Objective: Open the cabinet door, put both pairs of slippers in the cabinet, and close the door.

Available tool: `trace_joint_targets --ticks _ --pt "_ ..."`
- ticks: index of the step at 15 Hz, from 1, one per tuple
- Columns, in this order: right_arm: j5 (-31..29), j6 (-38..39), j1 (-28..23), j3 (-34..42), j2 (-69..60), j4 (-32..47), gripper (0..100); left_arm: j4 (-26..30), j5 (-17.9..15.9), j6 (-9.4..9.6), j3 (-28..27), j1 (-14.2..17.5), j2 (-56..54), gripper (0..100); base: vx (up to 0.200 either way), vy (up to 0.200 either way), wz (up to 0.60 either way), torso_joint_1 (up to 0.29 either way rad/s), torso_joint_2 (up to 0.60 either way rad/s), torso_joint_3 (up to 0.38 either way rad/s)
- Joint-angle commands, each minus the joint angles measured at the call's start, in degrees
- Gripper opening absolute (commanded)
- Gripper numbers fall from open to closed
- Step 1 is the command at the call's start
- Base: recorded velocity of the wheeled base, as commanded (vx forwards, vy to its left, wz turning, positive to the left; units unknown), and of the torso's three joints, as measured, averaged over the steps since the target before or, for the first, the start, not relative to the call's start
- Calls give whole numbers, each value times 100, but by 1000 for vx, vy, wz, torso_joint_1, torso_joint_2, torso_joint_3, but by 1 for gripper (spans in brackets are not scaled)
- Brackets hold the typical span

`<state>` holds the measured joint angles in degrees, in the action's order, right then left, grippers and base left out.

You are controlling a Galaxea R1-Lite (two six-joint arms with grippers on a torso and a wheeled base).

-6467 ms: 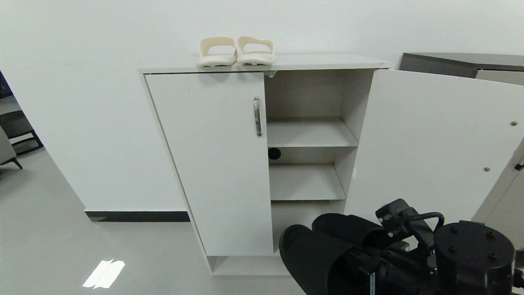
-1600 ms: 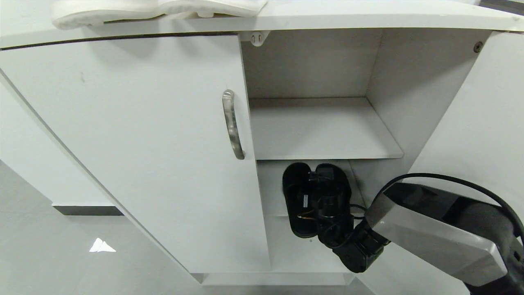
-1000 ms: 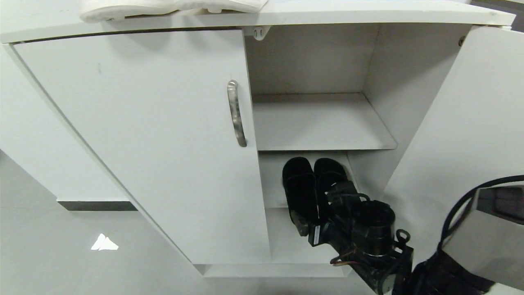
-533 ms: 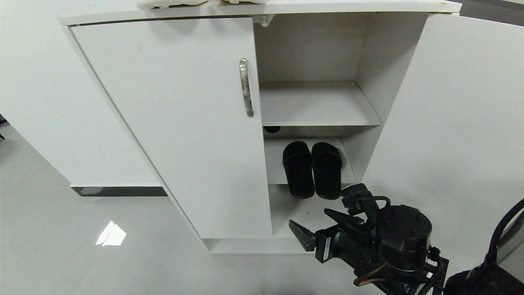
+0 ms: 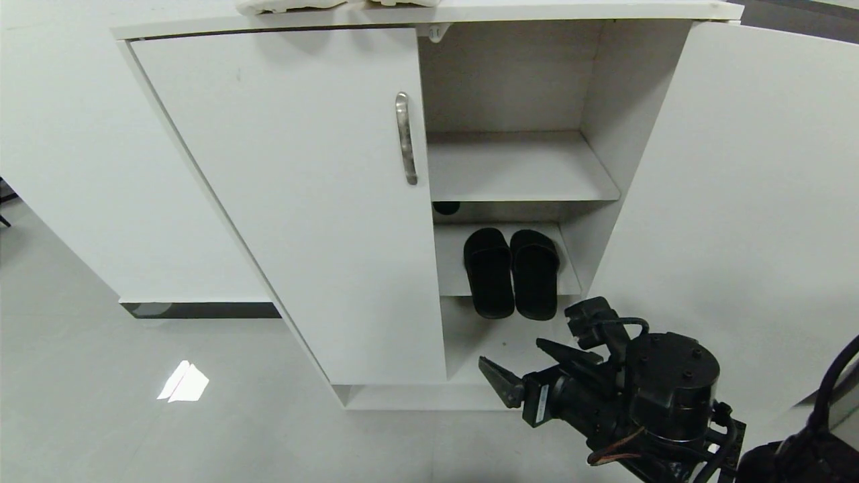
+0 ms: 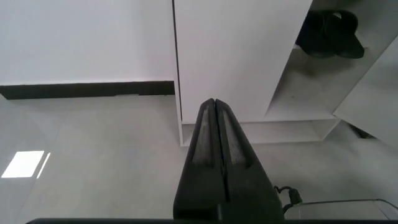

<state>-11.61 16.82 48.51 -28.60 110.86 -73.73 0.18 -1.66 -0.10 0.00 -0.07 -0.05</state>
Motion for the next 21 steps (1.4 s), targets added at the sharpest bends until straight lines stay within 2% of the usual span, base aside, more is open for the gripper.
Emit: trace_joint_targets --ticks 1,13,18,21 --pt "0 -4 10 3 6 -1 100 -1 -1 1 0 -1 5 0 0 0 0 0 0 0" --pt "0 -12 71 91 50 -28 100 -1 -1 1 0 -1 5 0 0 0 0 2 4 192" --pt "361 -12 89 258 41 -265 100 -1 16 36 0 -1 5 0 0 0 0 4 1 165" --pt "370 -30 142 276 50 -282 100 -1 8 36 0 -1 5 0 0 0 0 0 0 0"
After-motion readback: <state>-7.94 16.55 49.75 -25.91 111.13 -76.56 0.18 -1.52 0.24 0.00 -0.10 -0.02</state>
